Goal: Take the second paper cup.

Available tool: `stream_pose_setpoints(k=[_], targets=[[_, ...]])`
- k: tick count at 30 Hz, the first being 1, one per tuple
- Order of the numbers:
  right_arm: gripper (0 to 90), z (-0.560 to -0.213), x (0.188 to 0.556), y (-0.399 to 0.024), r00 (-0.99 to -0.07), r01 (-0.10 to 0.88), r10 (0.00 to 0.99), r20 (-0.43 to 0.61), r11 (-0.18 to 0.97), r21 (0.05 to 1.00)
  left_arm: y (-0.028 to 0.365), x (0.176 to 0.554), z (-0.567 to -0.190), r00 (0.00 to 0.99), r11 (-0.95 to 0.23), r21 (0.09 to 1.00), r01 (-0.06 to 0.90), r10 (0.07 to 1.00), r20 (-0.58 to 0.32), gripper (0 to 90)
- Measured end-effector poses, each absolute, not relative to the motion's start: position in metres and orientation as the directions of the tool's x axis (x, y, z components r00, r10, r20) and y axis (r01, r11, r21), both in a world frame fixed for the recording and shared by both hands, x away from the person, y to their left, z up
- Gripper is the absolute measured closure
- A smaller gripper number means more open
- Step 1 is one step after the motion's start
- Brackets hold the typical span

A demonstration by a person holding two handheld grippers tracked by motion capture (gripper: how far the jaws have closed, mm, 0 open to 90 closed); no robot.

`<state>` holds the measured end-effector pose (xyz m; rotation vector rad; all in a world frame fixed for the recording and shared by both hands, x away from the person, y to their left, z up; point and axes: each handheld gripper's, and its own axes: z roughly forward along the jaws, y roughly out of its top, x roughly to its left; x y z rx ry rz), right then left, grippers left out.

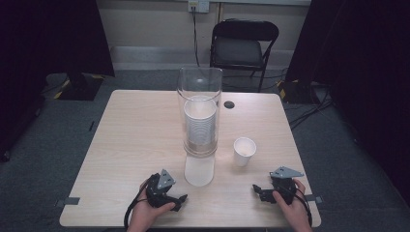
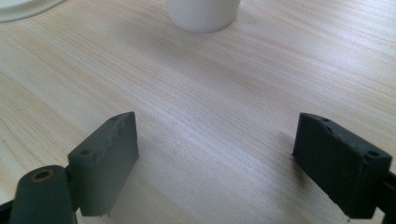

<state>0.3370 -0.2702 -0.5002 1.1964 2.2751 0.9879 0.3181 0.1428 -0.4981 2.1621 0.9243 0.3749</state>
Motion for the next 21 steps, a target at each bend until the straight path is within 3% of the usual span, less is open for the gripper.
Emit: stream_pose_setpoints(k=[2,5,21], targets=[[13.0,-0.500,0.337,-0.270,-0.562,0.556,0.827,-0.013,0.389,0.735,0.142,0.319,-0.490,0.675,-0.397,0.752,0.526,0.733,-0.085,15.1],[13.0,-0.500,0.337,-0.270,-0.562,0.556,0.827,-0.012,0.388,0.735,0.139,0.321,-0.476,0.680,-0.372,0.774,0.512,0.726,-0.101,15.8],[12.8,-0.500,0.337,-0.270,-0.563,0.556,0.827,-0.012,0.389,0.734,0.104,0.353,-0.415,0.699,-0.290,0.858,0.425,0.707,-0.106,18.0]])
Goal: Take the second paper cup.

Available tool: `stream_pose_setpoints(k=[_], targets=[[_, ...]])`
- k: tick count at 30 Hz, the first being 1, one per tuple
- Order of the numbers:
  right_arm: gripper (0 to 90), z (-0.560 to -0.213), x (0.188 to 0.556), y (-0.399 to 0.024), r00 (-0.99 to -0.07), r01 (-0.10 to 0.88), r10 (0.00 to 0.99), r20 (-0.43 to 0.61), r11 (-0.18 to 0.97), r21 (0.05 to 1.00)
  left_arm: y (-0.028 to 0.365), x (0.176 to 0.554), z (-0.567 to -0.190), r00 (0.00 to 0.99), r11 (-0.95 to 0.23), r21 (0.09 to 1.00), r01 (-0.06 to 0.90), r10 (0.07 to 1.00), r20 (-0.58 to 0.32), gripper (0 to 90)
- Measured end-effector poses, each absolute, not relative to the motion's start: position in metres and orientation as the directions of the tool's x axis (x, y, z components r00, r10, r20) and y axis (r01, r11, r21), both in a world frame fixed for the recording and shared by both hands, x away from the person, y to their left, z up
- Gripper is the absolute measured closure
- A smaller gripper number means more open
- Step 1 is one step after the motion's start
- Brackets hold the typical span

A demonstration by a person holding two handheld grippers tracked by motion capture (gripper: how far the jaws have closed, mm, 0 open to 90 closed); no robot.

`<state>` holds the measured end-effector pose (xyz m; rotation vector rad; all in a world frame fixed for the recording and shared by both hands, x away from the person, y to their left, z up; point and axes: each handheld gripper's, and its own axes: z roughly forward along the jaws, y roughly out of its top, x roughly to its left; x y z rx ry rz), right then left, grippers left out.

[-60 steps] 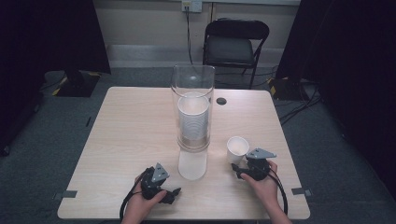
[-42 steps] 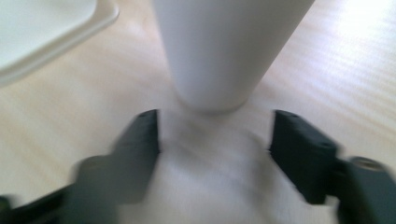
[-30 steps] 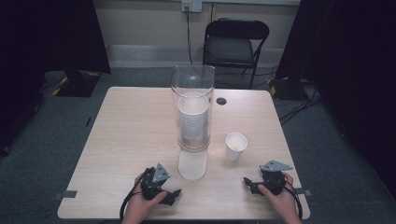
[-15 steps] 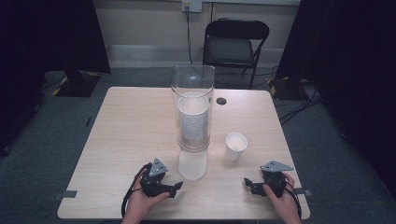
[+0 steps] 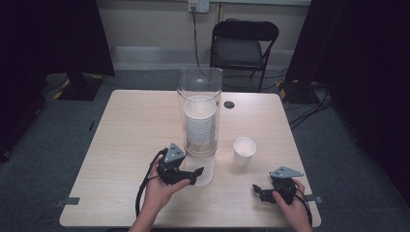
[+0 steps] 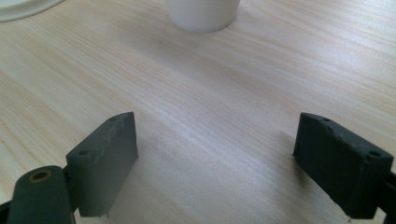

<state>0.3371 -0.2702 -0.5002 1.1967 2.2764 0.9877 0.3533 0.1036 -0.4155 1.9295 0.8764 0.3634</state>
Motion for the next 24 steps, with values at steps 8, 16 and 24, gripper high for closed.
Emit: stream_pose_setpoints(k=[8,16,24], targets=[[12.6,-0.500,0.337,-0.270,-0.564,0.556,0.826,-0.011,0.390,0.734,0.094,0.361,-0.405,0.686,-0.277,0.879,0.387,0.724,-0.074,21.5],[12.6,-0.500,0.337,-0.270,-0.564,0.556,0.826,-0.011,0.390,0.734,0.087,0.366,-0.411,0.683,-0.283,0.897,0.339,0.730,-0.028,35.7],[12.2,-0.500,0.337,-0.270,-0.566,0.555,0.825,-0.012,0.392,0.734,0.086,0.365,-0.417,0.684,-0.273,0.909,0.316,0.730,-0.018,37.1]])
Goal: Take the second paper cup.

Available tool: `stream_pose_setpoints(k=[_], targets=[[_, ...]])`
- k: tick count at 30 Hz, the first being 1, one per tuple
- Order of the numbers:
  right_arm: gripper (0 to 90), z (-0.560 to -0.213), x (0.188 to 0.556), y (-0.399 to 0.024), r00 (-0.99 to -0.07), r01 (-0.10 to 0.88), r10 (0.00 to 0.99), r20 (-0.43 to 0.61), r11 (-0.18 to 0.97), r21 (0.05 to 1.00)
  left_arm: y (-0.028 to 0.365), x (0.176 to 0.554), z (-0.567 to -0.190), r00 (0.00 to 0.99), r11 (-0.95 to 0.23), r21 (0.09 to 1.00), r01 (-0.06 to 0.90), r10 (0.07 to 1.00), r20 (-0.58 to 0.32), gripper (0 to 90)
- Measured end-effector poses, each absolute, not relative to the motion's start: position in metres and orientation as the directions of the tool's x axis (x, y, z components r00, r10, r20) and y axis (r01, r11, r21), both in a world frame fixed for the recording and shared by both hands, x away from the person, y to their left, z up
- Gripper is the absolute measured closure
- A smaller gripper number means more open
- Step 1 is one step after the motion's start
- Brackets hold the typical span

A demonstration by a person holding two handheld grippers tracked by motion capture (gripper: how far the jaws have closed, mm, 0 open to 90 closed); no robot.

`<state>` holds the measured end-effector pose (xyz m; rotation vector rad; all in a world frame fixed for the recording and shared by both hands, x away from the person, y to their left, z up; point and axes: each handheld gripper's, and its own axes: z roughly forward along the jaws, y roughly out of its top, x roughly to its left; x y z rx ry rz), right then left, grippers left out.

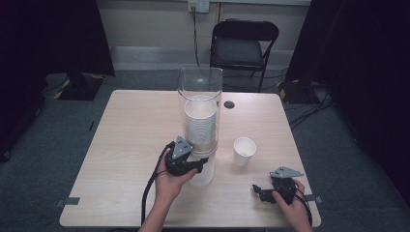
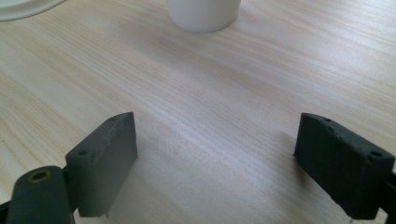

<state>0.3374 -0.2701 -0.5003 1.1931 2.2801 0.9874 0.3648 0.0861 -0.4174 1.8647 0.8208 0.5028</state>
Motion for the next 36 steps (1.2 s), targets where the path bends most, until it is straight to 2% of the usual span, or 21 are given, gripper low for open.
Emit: stream_pose_setpoints(k=[5,9,10,11,12,13,14,16,18,21,22,23,26,30,31,36], targets=[[11.9,-0.500,0.338,-0.270,-0.567,0.555,0.824,-0.011,0.392,0.733,0.085,0.362,-0.421,0.673,-0.256,0.914,0.315,0.740,-0.025,37.6],[11.9,-0.500,0.338,-0.270,-0.567,0.555,0.824,-0.011,0.392,0.734,0.085,0.362,-0.423,0.676,-0.292,0.898,0.330,0.737,-0.009,38.6],[11.9,-0.500,0.338,-0.270,-0.567,0.555,0.824,-0.011,0.392,0.734,0.084,0.363,-0.430,0.674,-0.393,0.833,0.390,0.738,0.032,56.9],[11.9,-0.500,0.338,-0.270,-0.567,0.556,0.824,-0.011,0.393,0.733,0.084,0.362,-0.449,0.674,-0.460,0.775,0.433,0.736,0.060,80.8],[11.7,-0.500,0.338,-0.270,-0.567,0.555,0.823,-0.012,0.393,0.733,0.089,0.359,-0.468,0.647,-0.393,0.785,0.478,0.762,-0.012,81.8],[11.7,-0.500,0.338,-0.270,-0.567,0.555,0.823,-0.012,0.393,0.733,0.089,0.359,-0.468,0.647,-0.393,0.785,0.478,0.762,-0.012,76.7],[11.8,-0.500,0.338,-0.270,-0.568,0.555,0.823,-0.011,0.394,0.733,0.094,0.354,-0.483,0.621,-0.302,0.821,0.484,0.780,-0.079,68.8],[11.6,-0.500,0.338,-0.270,-0.570,0.554,0.822,-0.011,0.394,0.733,0.095,0.343,-0.488,0.615,-0.262,0.833,0.487,0.780,-0.114,62.5],[11.5,-0.500,0.338,-0.270,-0.569,0.556,0.822,-0.009,0.394,0.732,0.096,0.343,-0.477,0.591,-0.222,0.848,0.481,0.797,-0.127,40.6],[10.8,-0.500,0.338,-0.270,-0.573,0.553,0.819,-0.011,0.397,0.732,0.096,0.345,-0.464,0.579,-0.215,0.870,0.443,0.810,-0.094,19.4],[10.8,-0.500,0.338,-0.270,-0.573,0.553,0.819,-0.011,0.397,0.732,0.095,0.346,-0.458,0.577,-0.204,0.882,0.424,0.812,-0.089,19.4],[10.4,-0.501,0.339,-0.270,-0.575,0.554,0.818,-0.011,0.398,0.731,0.092,0.346,-0.449,0.597,-0.195,0.904,0.380,0.798,-0.079,15.5],[10.4,-0.501,0.339,-0.270,-0.575,0.554,0.818,-0.010,0.398,0.731,0.081,0.347,-0.441,0.617,-0.197,0.918,0.345,0.784,-0.064,15.5],[10.4,-0.501,0.339,-0.270,-0.575,0.553,0.818,-0.011,0.399,0.731,0.072,0.350,-0.443,0.619,-0.234,0.901,0.366,0.784,-0.048,16.7],[10.4,-0.501,0.339,-0.270,-0.575,0.553,0.818,-0.011,0.399,0.731,0.069,0.352,-0.450,0.627,-0.297,0.873,0.387,0.779,-0.013,17.0],[10.4,-0.501,0.339,-0.270,-0.575,0.553,0.818,-0.011,0.399,0.732,0.070,0.353,-0.456,0.624,-0.265,0.890,0.372,0.781,-0.028,18.0]])
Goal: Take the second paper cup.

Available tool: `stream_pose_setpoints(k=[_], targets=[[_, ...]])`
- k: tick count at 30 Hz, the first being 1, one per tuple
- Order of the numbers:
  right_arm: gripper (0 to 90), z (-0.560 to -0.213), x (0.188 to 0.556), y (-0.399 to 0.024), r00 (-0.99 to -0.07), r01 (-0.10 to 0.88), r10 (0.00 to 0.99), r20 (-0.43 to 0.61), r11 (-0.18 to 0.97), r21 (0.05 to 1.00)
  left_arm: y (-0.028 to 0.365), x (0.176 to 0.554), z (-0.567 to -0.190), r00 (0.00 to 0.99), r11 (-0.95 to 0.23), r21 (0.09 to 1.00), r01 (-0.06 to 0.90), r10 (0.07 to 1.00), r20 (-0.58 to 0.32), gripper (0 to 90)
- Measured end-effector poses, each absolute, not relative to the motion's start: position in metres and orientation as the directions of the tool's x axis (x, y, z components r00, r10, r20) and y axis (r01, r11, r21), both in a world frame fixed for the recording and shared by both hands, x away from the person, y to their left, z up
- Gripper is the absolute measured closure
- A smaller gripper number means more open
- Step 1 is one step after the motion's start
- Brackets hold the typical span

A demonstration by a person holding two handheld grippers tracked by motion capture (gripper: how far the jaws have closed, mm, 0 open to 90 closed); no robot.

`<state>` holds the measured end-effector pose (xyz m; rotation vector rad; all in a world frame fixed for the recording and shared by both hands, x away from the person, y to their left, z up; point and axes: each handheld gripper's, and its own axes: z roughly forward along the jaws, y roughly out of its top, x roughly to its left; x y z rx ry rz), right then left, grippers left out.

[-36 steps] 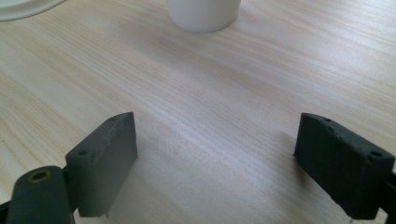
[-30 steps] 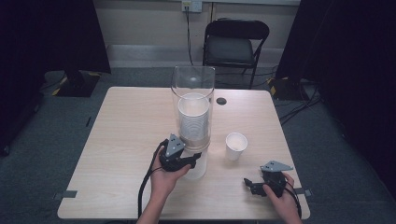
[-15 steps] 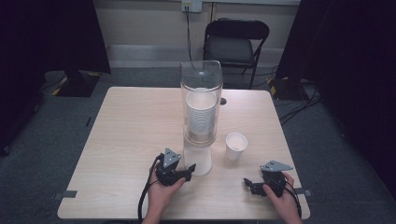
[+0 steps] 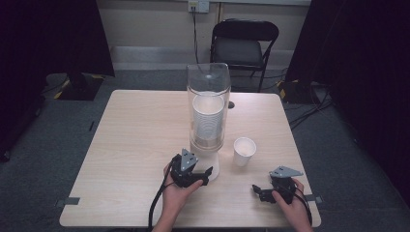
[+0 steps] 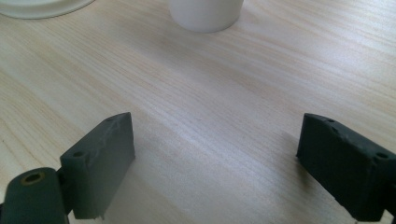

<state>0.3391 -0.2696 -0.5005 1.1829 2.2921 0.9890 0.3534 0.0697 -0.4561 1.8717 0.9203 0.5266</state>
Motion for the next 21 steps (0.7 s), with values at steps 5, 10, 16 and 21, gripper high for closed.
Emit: stream_pose_setpoints(k=[5,10,16,21], targets=[[9.9,-0.500,0.340,-0.269,-0.574,0.554,0.819,-0.014,0.401,0.729,0.069,0.354,-0.470,0.637,-0.334,0.835,0.437,0.771,-0.025,19.7],[10.2,-0.500,0.337,-0.268,-0.564,0.557,0.825,-0.017,0.396,0.730,0.071,0.353,-0.493,0.645,-0.407,0.749,0.523,0.764,-0.035,19.8],[15.4,-0.493,0.333,-0.240,-0.669,0.484,0.742,-0.043,0.479,0.733,0.071,0.354,-0.499,0.677,-0.456,0.733,0.505,0.736,-0.008,16.9],[17.7,-0.475,0.337,-0.212,-0.729,0.438,0.684,0.000,0.466,0.769,0.074,0.353,-0.501,0.692,-0.463,0.740,0.487,0.722,-0.004,15.6]])
